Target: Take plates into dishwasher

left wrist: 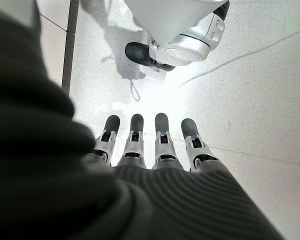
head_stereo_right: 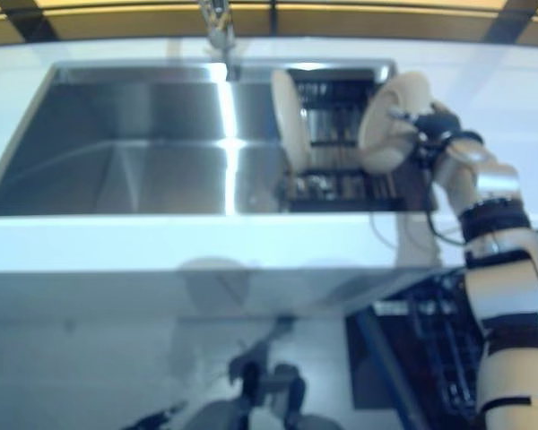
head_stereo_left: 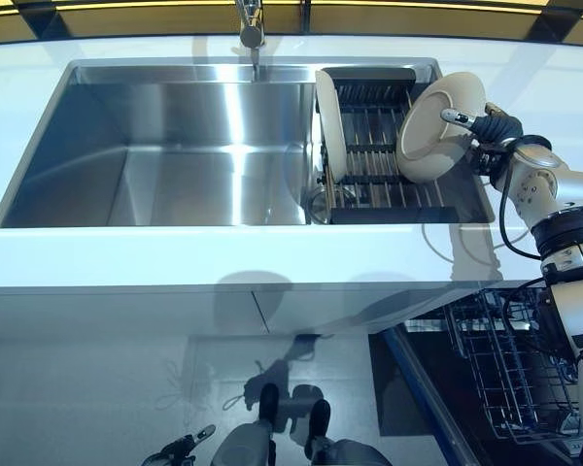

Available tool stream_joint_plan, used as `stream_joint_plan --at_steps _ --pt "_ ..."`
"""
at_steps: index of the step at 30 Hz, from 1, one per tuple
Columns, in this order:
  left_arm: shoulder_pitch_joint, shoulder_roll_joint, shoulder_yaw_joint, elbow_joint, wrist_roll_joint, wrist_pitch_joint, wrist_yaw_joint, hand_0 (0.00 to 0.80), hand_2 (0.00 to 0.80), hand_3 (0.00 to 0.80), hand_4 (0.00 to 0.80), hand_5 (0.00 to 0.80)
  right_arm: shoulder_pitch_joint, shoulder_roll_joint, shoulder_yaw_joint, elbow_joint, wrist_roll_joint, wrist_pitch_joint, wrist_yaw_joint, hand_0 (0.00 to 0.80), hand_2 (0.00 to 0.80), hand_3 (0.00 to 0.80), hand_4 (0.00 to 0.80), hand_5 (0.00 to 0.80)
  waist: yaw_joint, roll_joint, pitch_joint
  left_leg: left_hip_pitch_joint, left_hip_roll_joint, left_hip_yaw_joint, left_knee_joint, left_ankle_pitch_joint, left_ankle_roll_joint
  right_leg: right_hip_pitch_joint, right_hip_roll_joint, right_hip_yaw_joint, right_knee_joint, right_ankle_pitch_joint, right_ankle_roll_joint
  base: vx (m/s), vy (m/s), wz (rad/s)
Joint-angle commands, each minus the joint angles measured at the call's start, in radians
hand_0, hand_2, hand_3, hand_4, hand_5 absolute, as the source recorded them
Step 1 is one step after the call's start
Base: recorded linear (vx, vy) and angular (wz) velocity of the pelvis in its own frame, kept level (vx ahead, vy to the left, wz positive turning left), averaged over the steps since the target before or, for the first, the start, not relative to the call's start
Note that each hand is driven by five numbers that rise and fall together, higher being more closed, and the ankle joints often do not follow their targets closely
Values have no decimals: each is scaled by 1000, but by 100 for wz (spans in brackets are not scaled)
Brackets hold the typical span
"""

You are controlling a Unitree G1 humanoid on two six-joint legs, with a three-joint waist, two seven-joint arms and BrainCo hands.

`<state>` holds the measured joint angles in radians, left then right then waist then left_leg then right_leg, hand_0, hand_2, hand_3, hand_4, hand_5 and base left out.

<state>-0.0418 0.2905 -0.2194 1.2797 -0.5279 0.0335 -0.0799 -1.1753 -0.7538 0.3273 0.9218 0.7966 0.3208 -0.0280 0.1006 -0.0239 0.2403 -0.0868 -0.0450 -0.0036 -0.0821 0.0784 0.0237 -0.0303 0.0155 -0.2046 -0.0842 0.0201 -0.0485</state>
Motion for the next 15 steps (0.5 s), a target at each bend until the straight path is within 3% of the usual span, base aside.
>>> stream_joint_plan --at_steps 1,2,3,4,15 --pt "-14 -9 -60 37 -29 -12 -3 0 0 0 0 0 -52 -15 57 11 -37 -17 22 0 0 0 0 0 25 -22 -11 -32 41 -19 -5 14 -66 -69 -146 21 -3 123 140 0 0 0" --pt "-13 -9 -59 36 -30 -11 -4 0 0 0 0 0 -56 -13 64 11 -49 -16 20 314 314 314 314 314 26 -22 -11 -33 41 -19 -5 15 -66 -70 -147 20 -3 123 140 0 0 0" --pt "-13 -9 -58 36 -32 -11 -4 0 0 0 0 0 -61 -14 70 15 -63 -20 16 690 690 690 690 690 26 -21 -9 -33 41 -19 -5 15 -66 -69 -147 20 -3 123 140 0 0 0" --pt "-13 -8 -58 36 -34 -10 -5 0 0 0 0 0 -65 -15 75 19 -89 -27 13 800 800 800 800 800 27 -21 -9 -33 41 -20 -5 16 -66 -69 -147 19 -3 123 140 0 0 0" --pt "-7 -1 -61 21 -22 -6 5 0 0 0 0 0 -120 -47 142 -8 -214 -70 -93 800 800 800 800 800 33 -34 -13 -29 42 -21 -5 15 -67 -63 -144 18 -3 123 145 0 0 0"
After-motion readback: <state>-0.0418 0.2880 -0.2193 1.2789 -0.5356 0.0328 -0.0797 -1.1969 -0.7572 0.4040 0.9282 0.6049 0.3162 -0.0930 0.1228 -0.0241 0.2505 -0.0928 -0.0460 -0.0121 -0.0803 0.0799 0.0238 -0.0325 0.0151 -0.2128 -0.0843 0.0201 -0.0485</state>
